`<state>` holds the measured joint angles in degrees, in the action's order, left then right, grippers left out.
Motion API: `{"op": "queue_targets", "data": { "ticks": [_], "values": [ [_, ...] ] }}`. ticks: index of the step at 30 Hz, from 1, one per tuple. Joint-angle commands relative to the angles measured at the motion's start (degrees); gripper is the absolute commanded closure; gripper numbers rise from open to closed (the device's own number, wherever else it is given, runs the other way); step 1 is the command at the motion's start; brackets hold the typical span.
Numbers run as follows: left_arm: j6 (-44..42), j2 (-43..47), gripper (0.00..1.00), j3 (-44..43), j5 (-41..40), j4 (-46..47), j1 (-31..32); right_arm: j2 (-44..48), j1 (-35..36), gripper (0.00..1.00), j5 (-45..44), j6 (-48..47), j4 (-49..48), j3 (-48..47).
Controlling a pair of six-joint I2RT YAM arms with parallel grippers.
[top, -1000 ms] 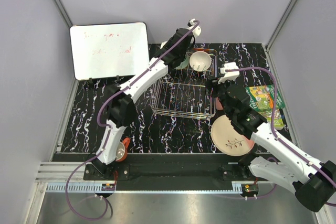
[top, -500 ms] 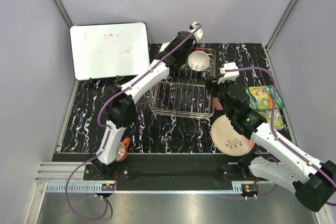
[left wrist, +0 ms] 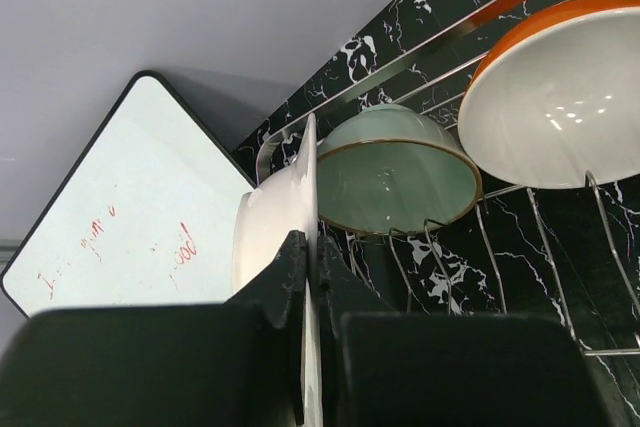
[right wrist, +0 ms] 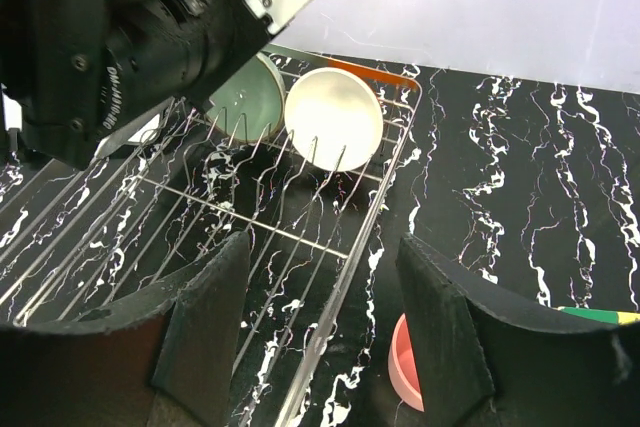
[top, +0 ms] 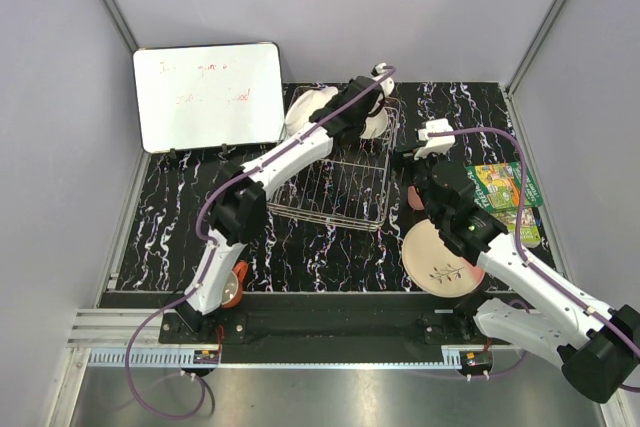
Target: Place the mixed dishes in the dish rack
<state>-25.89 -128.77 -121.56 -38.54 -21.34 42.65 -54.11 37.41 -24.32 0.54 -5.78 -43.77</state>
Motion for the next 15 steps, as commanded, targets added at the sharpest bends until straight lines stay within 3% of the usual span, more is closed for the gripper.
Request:
{"op": "queue_targets", "data": {
  "ticks": [1,15],
  "values": [
    [0.8,-0.7,1.00,-3.8,-1.4,-3.9,0.2,0.1,0.6,0.32,0.4,1.2,-2.5,0.2],
    [1.2,2.2,1.00,-11.5,-2.4,-3.4,0.3,-0.3,0.7,0.32,0.9,1.7,-2.3,0.2]
  ]
}}
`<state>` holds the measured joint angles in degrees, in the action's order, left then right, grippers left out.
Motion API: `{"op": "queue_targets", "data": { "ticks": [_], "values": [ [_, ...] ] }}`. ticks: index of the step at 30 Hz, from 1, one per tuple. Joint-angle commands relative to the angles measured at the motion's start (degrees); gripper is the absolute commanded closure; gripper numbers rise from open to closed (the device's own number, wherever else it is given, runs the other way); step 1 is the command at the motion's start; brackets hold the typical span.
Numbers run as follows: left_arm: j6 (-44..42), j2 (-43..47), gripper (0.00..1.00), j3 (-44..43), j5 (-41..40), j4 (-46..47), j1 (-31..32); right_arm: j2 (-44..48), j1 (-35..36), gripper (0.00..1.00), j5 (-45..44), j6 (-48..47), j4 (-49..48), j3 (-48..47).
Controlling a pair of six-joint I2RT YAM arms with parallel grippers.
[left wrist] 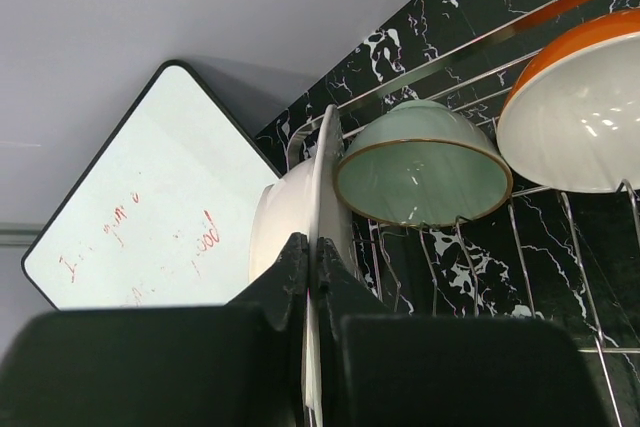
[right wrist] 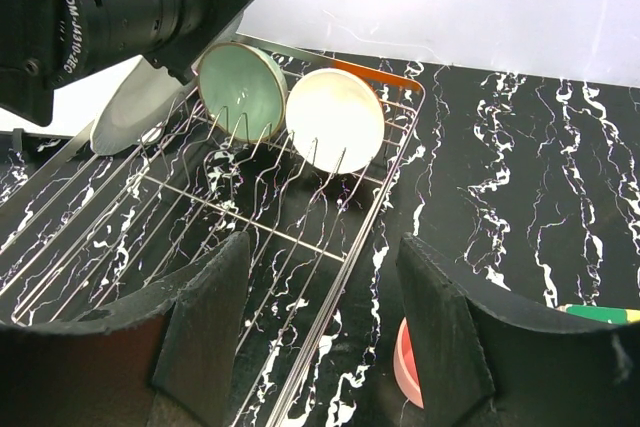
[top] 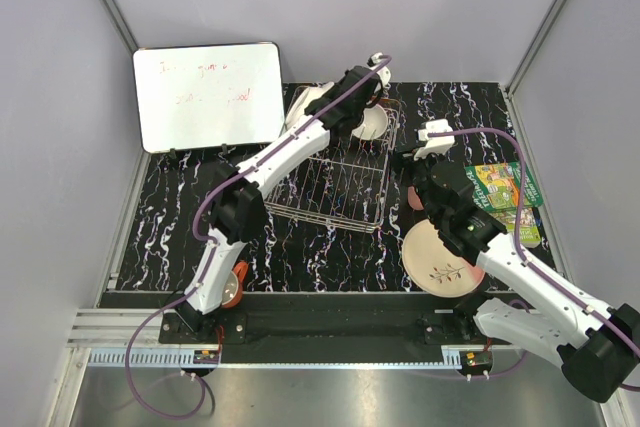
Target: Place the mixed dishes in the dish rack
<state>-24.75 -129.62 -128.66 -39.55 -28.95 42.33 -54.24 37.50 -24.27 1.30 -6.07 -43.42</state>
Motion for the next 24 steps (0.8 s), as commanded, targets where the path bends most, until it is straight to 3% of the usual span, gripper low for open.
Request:
{"op": "queue_targets", "data": {
  "ticks": [1,11,24],
  "values": [
    [-0.2,3.3,1.00,-4.4,-1.6,4.4,0.5,-0.3,0.6,0.32,0.9,0.9,-1.9,-0.3],
    [0.2,4.1,1.00,-5.2,-2.0,4.6,-0.4,-0.6,0.7,0.32,1.1,1.1,-2.0,-0.2],
    [3.0,3.6,1.00,4.1,-1.2,2.8,-1.6,-0.8,0.8,0.32,1.0,1.0,-2.0,-0.2]
  ]
}}
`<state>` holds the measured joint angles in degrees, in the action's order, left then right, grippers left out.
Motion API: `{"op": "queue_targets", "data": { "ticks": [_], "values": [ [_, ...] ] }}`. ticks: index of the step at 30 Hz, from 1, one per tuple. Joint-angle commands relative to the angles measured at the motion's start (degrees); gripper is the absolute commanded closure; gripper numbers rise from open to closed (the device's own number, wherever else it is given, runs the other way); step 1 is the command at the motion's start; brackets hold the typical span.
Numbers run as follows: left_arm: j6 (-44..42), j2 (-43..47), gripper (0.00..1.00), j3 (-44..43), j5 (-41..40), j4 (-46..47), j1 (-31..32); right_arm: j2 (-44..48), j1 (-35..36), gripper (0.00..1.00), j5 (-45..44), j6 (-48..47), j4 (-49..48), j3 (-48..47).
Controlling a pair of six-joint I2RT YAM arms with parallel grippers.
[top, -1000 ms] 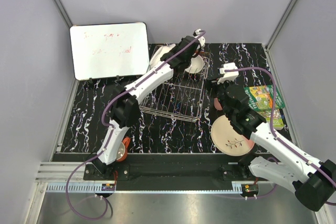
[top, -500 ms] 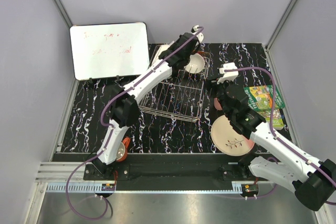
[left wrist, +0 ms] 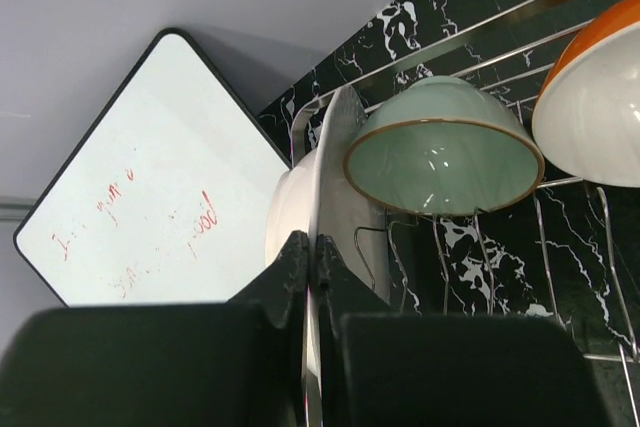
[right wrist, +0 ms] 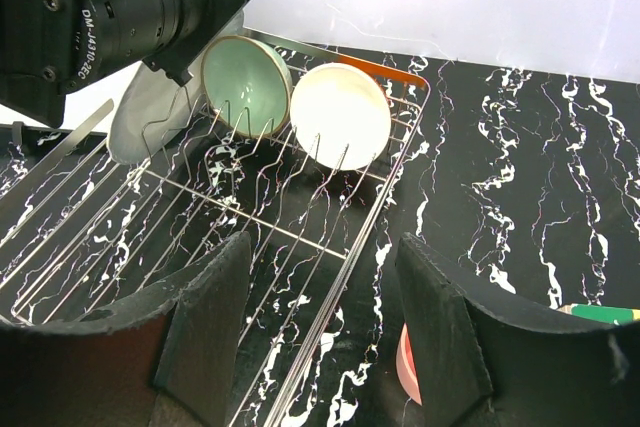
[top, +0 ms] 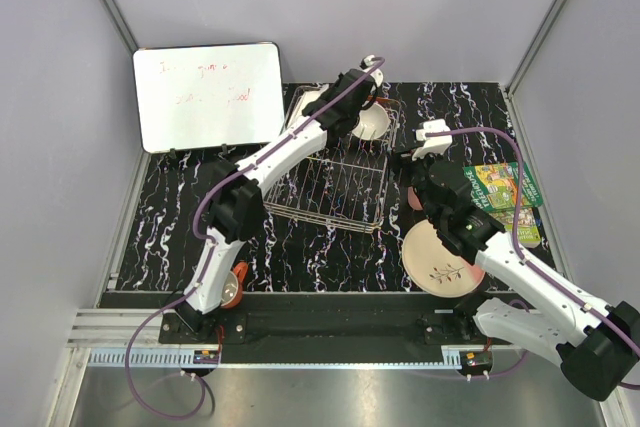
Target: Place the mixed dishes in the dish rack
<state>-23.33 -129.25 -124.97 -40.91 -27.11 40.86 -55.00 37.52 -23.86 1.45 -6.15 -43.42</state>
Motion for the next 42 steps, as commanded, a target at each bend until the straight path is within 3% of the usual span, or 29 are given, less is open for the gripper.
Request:
{"op": "queue_targets", "data": {
  "ticks": [1,3,4,5,7,8,15,19,22,26,31,35,42],
  "values": [
    [1.7,3.2,0.96,0.1,0.3,0.8,-0.2,0.0,0.8,0.32,0.7,0.7,-1.9,0.0],
    [1.8,3.4,0.57,-1.1,0.7,0.4,0.1,-0.1,0.8,0.31,0.7,0.9,-2.0,0.0],
    [1.6,3.5,0.44,-1.5,0.8,0.4,0.2,-0.1,0.8,0.30,0.7,1.0,-2.1,0.0],
    [1.5,3.7,0.33,-1.9,1.0,0.2,0.3,-0.2,0.8,0.29,0.7,0.9,-2.1,0.0],
    [1.0,4.4,0.22,-2.5,1.2,0.1,0.7,-0.3,0.9,0.27,0.6,1.0,-2.2,-0.1],
    [0.8,5.0,0.11,-2.8,1.1,0.0,0.9,-0.2,0.8,0.26,0.2,0.9,-2.2,-0.1],
    [0.5,10.3,0.01,-2.4,2.2,-1.2,1.4,-0.2,0.8,0.25,-2.7,0.1,-2.0,-0.2],
    [1.0,16.6,0.01,2.0,3.9,-2.9,1.4,-0.9,0.9,0.25,-11.2,0.6,-0.4,-1.6],
    [1.3,23.1,0.01,7.6,5.3,-4.8,1.2,-0.4,0.9,0.27,-15.6,2.7,7.7,-5.2],
    [2.1,34.7,0.01,19.0,9.3,-7.0,-1.4,0.3,0.9,0.29,-15.7,12.6,33.5,-12.6],
    [5.8,43.7,0.01,31.7,17.7,-12.1,-11.6,3.7,0.8,0.30,-12.6,35.5,57.2,-17.0],
    [6.5,46.5,0.01,41.0,24.1,-11.7,-18.0,3.5,0.8,0.28,-7.9,47.7,65.6,-16.5],
    [0.6,48.9,0.02,55.6,24.7,-4.5,-20.8,2.1,0.8,0.22,-0.6,53.3,71.6,-13.9]
  ]
}}
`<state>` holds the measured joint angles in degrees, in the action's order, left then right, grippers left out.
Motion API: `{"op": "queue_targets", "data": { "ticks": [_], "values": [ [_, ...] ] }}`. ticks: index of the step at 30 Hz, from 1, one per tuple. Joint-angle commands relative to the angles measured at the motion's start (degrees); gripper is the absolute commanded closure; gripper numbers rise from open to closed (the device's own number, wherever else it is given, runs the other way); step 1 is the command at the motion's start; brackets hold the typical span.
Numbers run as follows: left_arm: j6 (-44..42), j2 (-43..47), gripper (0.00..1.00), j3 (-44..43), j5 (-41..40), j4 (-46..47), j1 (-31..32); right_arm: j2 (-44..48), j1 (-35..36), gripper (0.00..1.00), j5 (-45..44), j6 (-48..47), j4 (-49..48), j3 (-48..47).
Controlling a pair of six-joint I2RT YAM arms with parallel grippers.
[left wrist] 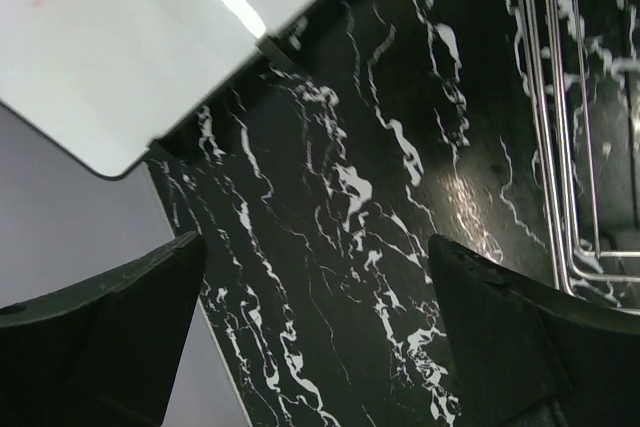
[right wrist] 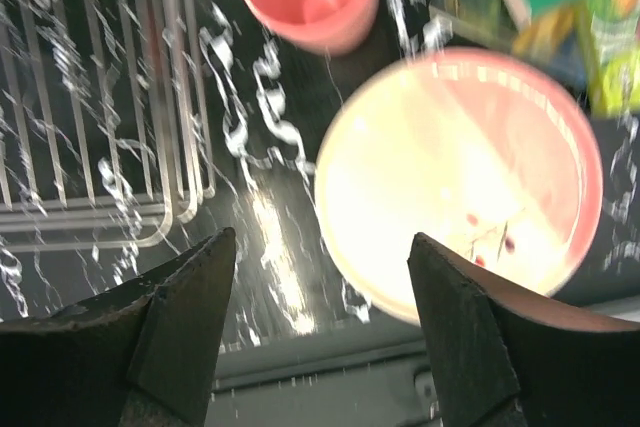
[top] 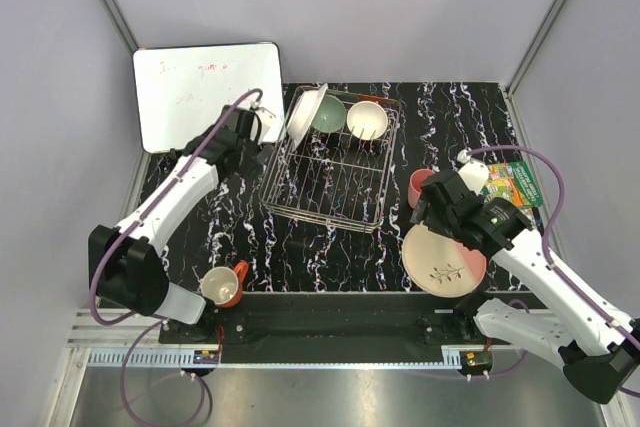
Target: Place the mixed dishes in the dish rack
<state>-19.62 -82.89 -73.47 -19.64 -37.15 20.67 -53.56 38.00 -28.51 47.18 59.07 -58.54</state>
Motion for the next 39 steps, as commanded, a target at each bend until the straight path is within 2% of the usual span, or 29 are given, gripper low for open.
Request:
{"op": "queue_targets", "data": {
  "ticks": [1,11,25,28,32,36,39],
  "values": [
    [-3.6,2.0,0.03,4.7,4.2,5.6,-0.9,0.7,0.4,0.22,4.3,8.0,6.3,1.5],
    [-5.3,0.5,0.07,9.9,12.6,6.6,-1.1,0.5,0.4,0.22,6.0,6.9,2.5,4.9],
    [-2.2,-4.2,0.09,5.9,22.4,3.7,0.9,-5.9,0.4,0.20,9.8,-4.2,-7.6,4.0],
    [-1.9,-3.8,0.09,5.4,24.6,2.7,2.4,-6.6,0.3,0.20,12.5,-8.4,-10.4,3.4],
    [-1.5,-3.4,0.09,5.0,22.9,1.6,3.7,-6.9,0.6,0.21,18.7,-14.4,-15.5,2.1],
    [-1.6,-1.6,0.07,3.9,20.8,0.3,2.1,-9.8,2.4,0.23,28.3,-22.9,-20.1,-1.6],
    [-0.5,0.9,0.01,-0.8,22.2,-2.8,-1.5,-14.1,5.2,0.22,35.2,-28.3,-22.5,-4.7]
  ]
}}
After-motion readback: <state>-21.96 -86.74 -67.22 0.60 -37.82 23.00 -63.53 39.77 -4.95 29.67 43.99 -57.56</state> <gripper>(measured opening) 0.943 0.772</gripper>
